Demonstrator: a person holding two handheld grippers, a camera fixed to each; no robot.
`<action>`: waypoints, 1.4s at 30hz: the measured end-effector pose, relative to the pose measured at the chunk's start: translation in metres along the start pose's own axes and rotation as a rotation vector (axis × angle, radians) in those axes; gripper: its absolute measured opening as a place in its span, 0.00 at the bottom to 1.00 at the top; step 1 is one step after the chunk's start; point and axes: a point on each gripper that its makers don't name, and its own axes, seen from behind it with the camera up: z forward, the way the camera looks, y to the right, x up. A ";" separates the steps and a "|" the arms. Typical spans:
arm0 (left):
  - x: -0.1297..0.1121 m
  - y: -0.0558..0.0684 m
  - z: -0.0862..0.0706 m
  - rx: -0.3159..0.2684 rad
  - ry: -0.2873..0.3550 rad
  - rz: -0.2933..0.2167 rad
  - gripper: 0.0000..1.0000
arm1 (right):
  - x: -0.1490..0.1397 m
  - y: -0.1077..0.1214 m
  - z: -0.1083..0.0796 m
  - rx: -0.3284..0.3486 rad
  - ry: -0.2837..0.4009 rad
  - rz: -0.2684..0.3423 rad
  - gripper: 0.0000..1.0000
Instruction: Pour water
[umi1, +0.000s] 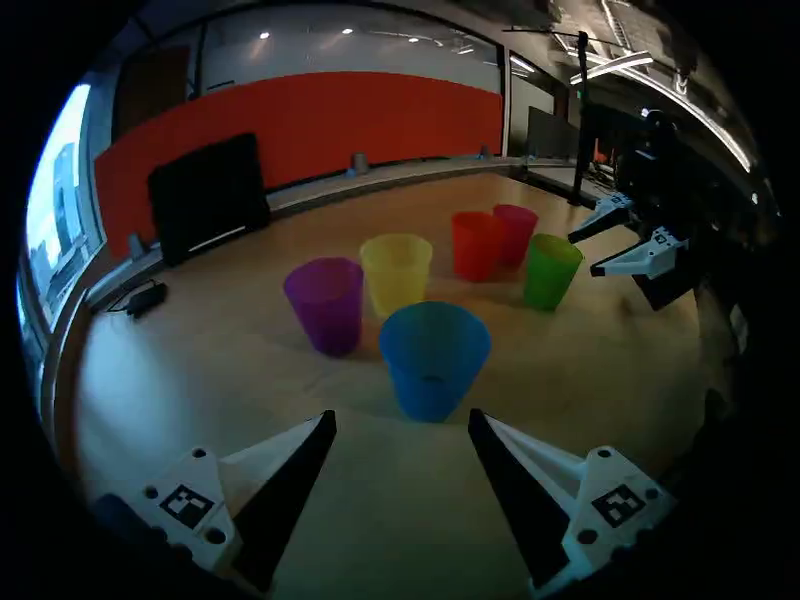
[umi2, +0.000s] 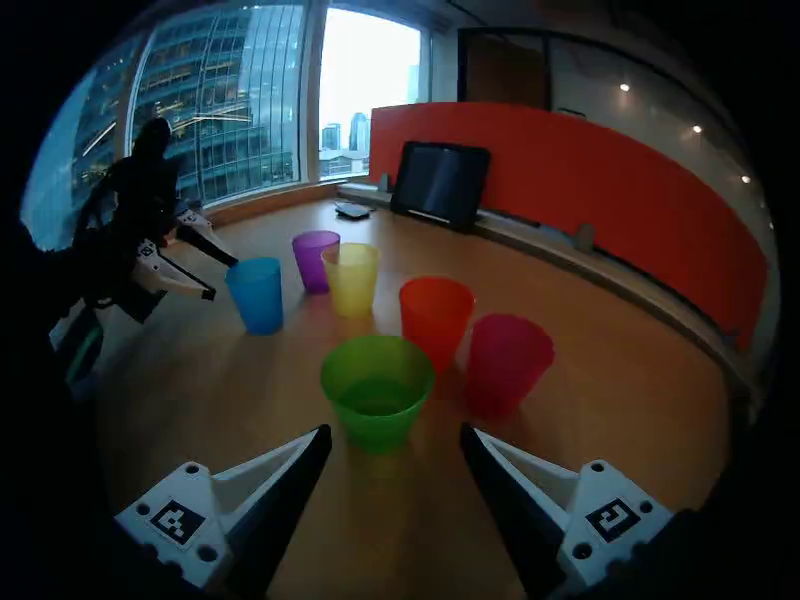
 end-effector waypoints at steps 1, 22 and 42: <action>-0.001 -0.002 -0.002 0.010 0.005 -0.009 0.99 | 0.001 0.000 -0.003 -0.007 0.008 0.004 0.99; 0.013 -0.064 -0.065 0.335 0.255 -0.118 0.99 | 0.044 0.025 -0.066 -0.260 0.254 0.115 0.99; 0.081 -0.084 -0.118 0.542 0.535 -0.111 0.98 | 0.097 0.078 -0.115 -0.578 0.512 0.209 0.99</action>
